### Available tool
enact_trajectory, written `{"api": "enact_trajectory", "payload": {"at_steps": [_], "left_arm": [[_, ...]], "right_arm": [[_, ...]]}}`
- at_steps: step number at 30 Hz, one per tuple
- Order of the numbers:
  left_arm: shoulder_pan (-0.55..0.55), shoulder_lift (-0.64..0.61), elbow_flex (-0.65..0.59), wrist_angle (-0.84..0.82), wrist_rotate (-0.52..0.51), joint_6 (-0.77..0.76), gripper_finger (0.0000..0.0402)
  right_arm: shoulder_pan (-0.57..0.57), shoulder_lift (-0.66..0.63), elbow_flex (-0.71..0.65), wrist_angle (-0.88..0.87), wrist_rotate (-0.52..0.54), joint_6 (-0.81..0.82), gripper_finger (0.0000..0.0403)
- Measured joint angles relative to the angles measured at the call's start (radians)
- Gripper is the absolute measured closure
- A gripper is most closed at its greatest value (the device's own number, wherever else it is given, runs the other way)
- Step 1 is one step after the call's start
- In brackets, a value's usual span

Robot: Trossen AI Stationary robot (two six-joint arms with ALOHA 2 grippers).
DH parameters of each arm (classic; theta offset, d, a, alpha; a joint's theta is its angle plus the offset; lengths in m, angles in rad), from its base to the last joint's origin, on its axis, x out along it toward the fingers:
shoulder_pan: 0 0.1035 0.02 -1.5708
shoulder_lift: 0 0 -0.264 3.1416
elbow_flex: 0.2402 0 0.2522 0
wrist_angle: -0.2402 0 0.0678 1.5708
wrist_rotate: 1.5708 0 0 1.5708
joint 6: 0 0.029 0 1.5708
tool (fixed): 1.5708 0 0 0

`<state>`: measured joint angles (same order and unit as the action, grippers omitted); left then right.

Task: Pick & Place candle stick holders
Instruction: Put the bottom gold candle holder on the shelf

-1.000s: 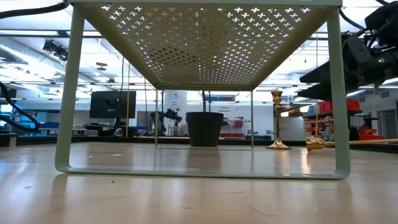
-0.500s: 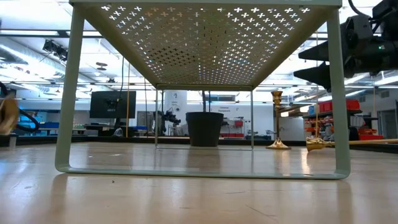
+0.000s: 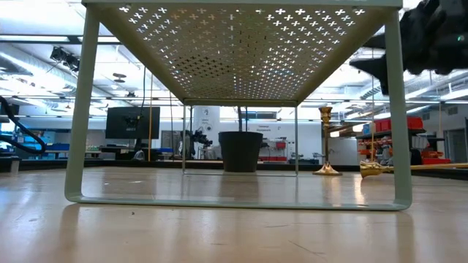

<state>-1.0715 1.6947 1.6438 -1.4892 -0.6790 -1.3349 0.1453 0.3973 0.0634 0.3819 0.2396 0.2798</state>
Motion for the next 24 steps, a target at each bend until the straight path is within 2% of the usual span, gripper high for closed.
{"api": "enact_trajectory", "payload": {"at_steps": [3, 8, 11, 14, 17, 20, 22, 24], "left_arm": [[0.006, 0.000, 0.119, -0.089, -0.186, 0.101, 0.0384], [0.047, -0.051, 0.250, -0.071, -0.421, 0.388, 0.0384], [0.095, -0.097, 0.285, -0.070, -0.501, 0.508, 0.0384], [0.163, -0.150, 0.292, -0.039, -0.532, 0.632, 0.0384], [0.239, -0.197, 0.293, 0.062, -0.504, 0.795, 0.0384], [0.333, -0.226, 0.293, 0.285, -0.405, 1.066, 0.0384], [0.405, -0.238, 0.292, 0.486, -0.266, 1.282, 0.0384], [0.493, -0.244, 0.292, 0.663, -0.065, 1.460, 0.0384]], "right_arm": [[0.030, 0.000, 0.048, 0.000, -0.041, -0.007, 0.0192], [0.095, 0.038, 0.156, 0.004, -0.065, -0.055, 0.0206], [0.137, 0.103, 0.235, -0.001, -0.061, -0.105, 0.0211], [0.174, 0.193, 0.318, 0.001, -0.016, -0.152, 0.0216], [0.199, 0.293, 0.405, -0.002, 0.024, -0.182, 0.0219], [0.209, 0.388, 0.498, -0.001, 0.101, -0.185, 0.0220], [0.209, 0.445, 0.556, 0.002, 0.147, -0.203, 0.0220], [0.209, 0.497, 0.612, -0.001, 0.149, -0.249, 0.0220]]}}
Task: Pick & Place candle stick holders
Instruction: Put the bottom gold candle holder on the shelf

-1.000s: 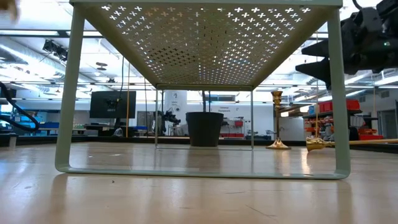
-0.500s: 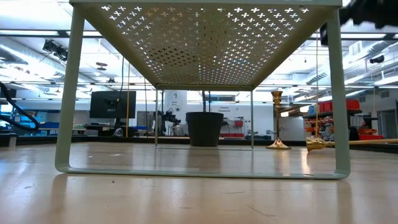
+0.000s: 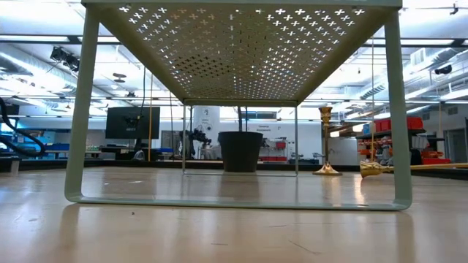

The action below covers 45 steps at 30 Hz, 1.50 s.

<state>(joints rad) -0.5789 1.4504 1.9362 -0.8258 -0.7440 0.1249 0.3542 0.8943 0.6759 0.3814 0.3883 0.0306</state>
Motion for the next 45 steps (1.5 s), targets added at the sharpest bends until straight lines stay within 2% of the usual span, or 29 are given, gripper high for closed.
{"api": "enact_trajectory", "payload": {"at_steps": [3, 5, 8, 11, 15, 18, 26, 33, 38, 41, 45], "left_arm": [[0.127, 0.000, 0.000, 0.122, 0.199, 0.107, 0.0384], [0.220, 0.005, -0.008, 0.143, 0.313, 0.112, 0.0384], [0.343, 0.008, -0.097, 0.176, 0.483, 0.068, 0.0384], [0.419, 0.015, -0.216, 0.251, 0.588, 0.041, 0.0384], [0.452, 0.013, -0.376, 0.525, 0.703, 0.069, 0.0384], [0.469, 0.021, -0.447, 0.647, 0.757, 0.071, 0.0384], [0.499, 0.022, -0.515, 0.746, 0.856, 0.069, 0.0383], [0.504, 0.022, -0.517, 0.751, 0.854, 0.070, 0.0374], [0.504, 0.022, -0.517, 0.749, 0.854, 0.078, 0.0383], [0.504, 0.022, -0.517, 0.749, 0.854, 0.078, 0.0382], [0.504, 0.022, -0.517, 0.749, 0.854, 0.079, 0.0366]], "right_arm": [[0.005, 0.066, 0.078, 0.002, 0.017, -0.060, 0.0221], [0.010, 0.104, 0.119, 0.001, 0.038, -0.093, 0.0221], [0.011, 0.150, 0.159, 0.000, 0.073, -0.118, 0.0221], [0.009, 0.174, 0.177, 0.002, 0.076, -0.118, 0.0221], [0.009, 0.196, 0.178, 0.029, 0.078, -0.128, 0.0221], [0.009, 0.210, 0.178, 0.066, 0.125, -0.160, 0.0221], [-0.004, 0.251, 0.178, 0.216, 0.152, -0.235, 0.0221], [-0.020, 0.349, 0.177, 0.363, 0.140, -0.287, 0.0221], [-0.020, 0.393, 0.177, 0.448, 0.112, -0.312, 0.0221], [-0.020, 0.409, 0.181, 0.483, 0.075, -0.312, 0.0221], [-0.019, 0.453, 0.251, 0.450, 0.066, -0.328, 0.0225]]}}
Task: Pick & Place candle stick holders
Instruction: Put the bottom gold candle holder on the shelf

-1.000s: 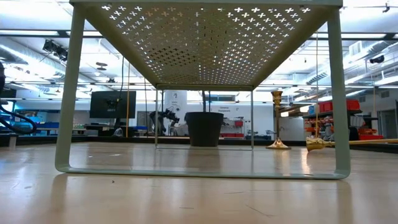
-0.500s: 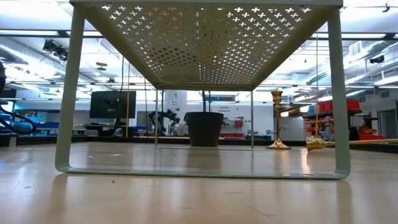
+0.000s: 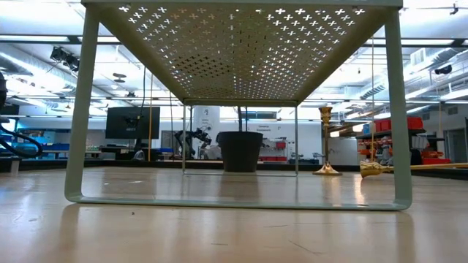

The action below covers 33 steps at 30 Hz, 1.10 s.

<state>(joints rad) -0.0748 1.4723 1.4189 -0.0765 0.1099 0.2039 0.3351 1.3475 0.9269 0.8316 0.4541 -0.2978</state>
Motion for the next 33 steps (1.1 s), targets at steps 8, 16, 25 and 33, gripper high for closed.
{"api": "enact_trajectory", "payload": {"at_steps": [8, 16, 25, 33], "left_arm": [[0.000, 0.000, -0.001, -0.005, -0.001, 0.009, 0.0384], [0.000, 0.000, -0.001, -0.012, 0.001, -0.009, 0.0359], [-0.001, 0.000, -0.001, -0.024, -0.002, -0.008, 0.0338], [-0.002, -0.017, -0.001, -0.002, -0.001, -0.009, 0.0336]], "right_arm": [[0.000, 0.105, 0.135, -0.104, 0.038, -0.054, 0.0271], [0.001, 0.104, 0.138, -0.131, 0.045, -0.041, 0.0337], [0.023, 0.096, 0.139, -0.167, 0.116, -0.053, 0.0385], [0.068, 0.046, 0.139, -0.241, 0.196, -0.080, 0.0385]]}}
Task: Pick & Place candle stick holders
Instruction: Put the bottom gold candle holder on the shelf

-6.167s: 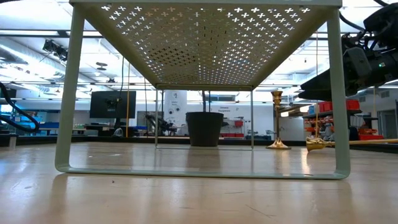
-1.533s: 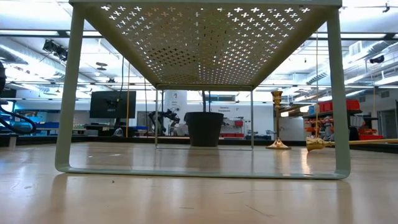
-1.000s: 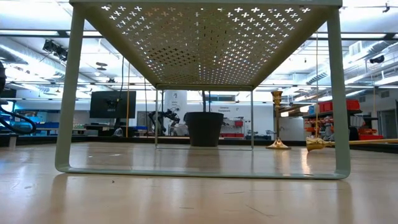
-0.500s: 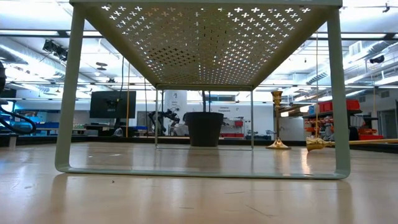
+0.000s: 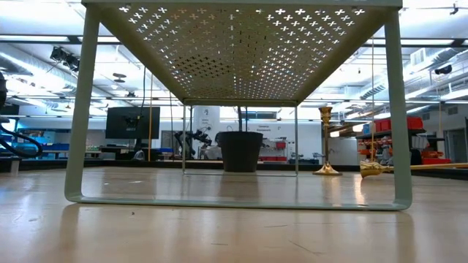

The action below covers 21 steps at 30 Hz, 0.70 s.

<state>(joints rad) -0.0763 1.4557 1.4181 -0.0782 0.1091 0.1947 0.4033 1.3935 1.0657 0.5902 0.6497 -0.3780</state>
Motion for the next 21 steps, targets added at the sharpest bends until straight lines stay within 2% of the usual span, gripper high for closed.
{"api": "enact_trajectory", "payload": {"at_steps": [5, 9, 13, 18, 21], "left_arm": [[-0.002, -0.023, 0.000, -0.023, 0.001, -0.001, 0.0335], [-0.002, -0.055, 0.002, -0.054, 0.003, -0.001, 0.0335], [-0.002, -0.083, 0.001, -0.080, 0.000, -0.007, 0.0335], [-0.002, -0.113, 0.002, -0.119, -0.001, -0.008, 0.0335], [-0.006, -0.130, 0.000, -0.160, -0.002, -0.008, 0.0335]], "right_arm": [[0.028, -0.031, 0.000, -0.071, 0.017, 0.022, 0.0385], [0.049, -0.034, 0.000, -0.138, 0.103, 0.033, 0.0385], [0.068, -0.034, -0.008, -0.169, 0.093, 0.085, 0.0385], [0.073, -0.046, -0.107, -0.114, 0.134, 0.157, 0.0385], [0.071, -0.057, -0.206, 0.061, 0.116, 0.183, 0.0385]]}}
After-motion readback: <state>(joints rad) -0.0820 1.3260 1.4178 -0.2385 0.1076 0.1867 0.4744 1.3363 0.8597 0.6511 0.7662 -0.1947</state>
